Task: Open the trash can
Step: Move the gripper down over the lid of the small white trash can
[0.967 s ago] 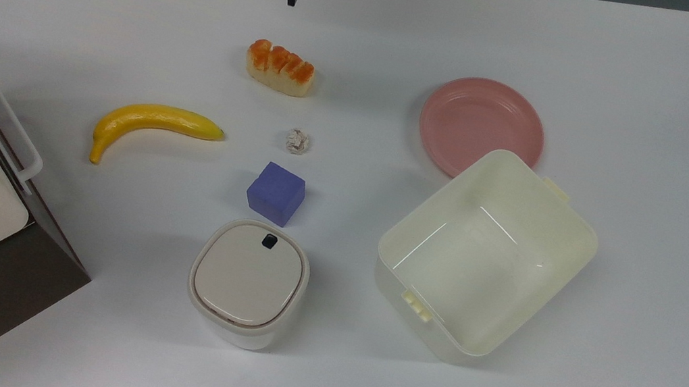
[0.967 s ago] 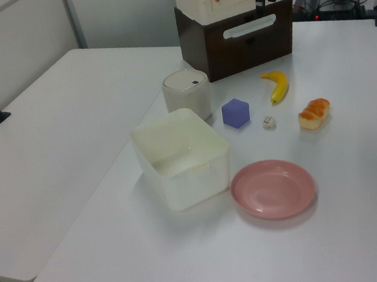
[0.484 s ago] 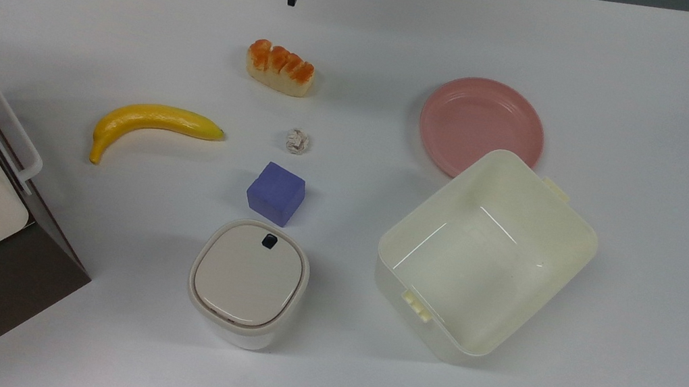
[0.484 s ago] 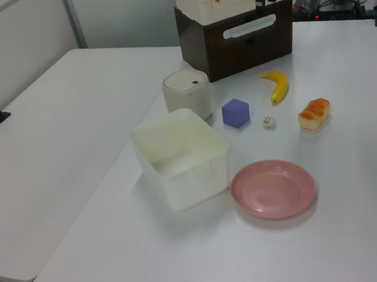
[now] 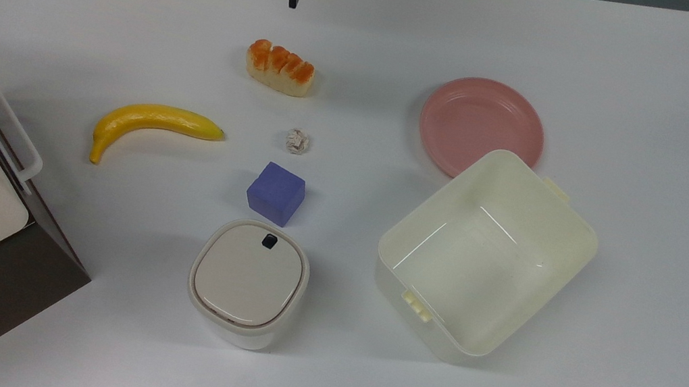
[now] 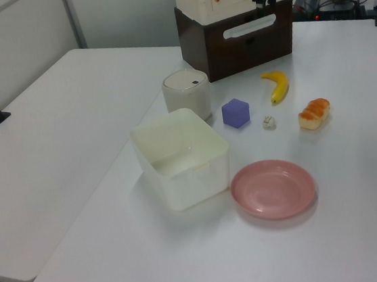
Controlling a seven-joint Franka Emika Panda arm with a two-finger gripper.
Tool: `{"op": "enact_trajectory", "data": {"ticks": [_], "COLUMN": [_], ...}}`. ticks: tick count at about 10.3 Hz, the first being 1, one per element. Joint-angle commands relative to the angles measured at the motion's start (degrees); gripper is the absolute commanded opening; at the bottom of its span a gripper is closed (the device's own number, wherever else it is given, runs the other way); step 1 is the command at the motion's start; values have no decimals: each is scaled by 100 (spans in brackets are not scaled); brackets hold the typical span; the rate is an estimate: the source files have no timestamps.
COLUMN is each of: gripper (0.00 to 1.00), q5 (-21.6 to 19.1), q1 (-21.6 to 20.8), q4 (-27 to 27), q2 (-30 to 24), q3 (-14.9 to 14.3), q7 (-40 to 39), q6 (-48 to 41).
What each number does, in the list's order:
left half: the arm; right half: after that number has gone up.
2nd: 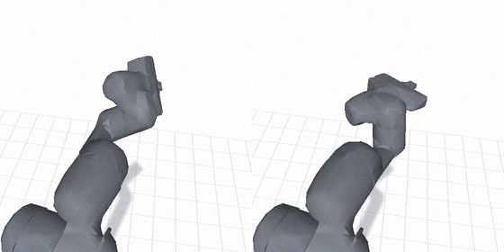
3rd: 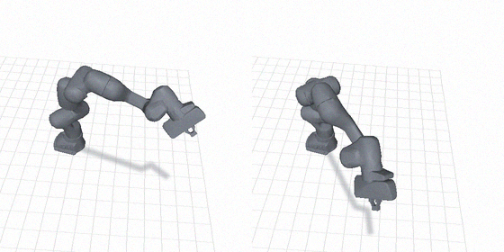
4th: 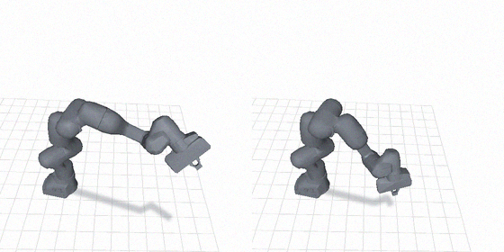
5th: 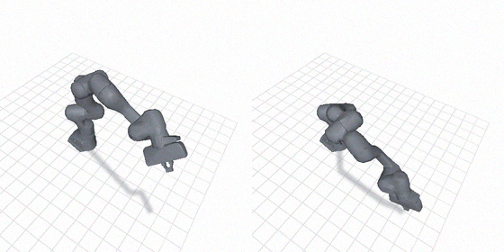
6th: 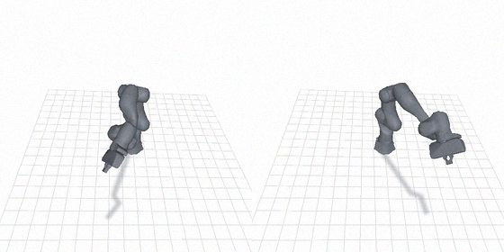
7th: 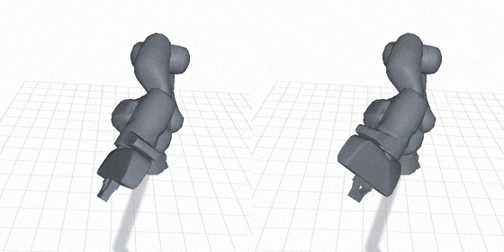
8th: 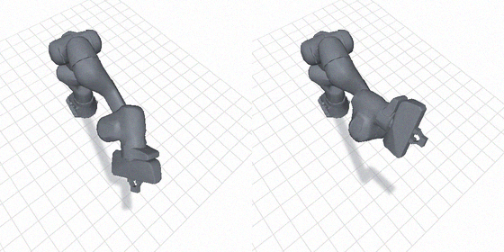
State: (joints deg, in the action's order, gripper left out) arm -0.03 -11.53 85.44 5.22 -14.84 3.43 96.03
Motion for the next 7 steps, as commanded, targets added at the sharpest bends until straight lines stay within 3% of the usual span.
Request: {"op": "enact_trajectory", "data": {"ticks": [1,2,4,5,7], "gripper": [6,0,0,0,0], "q5": [143,230,458,825,1957], "q1": [-77,-86,-252,-288,-393], "q4": [245,288,289,271,236], "q2": [-127,-83,241,468,1039], "q3": [42,42,42,42,121], "q7": [-88,-70,174,785,2477], "q6": [152,475,1264,1739,2819]}}
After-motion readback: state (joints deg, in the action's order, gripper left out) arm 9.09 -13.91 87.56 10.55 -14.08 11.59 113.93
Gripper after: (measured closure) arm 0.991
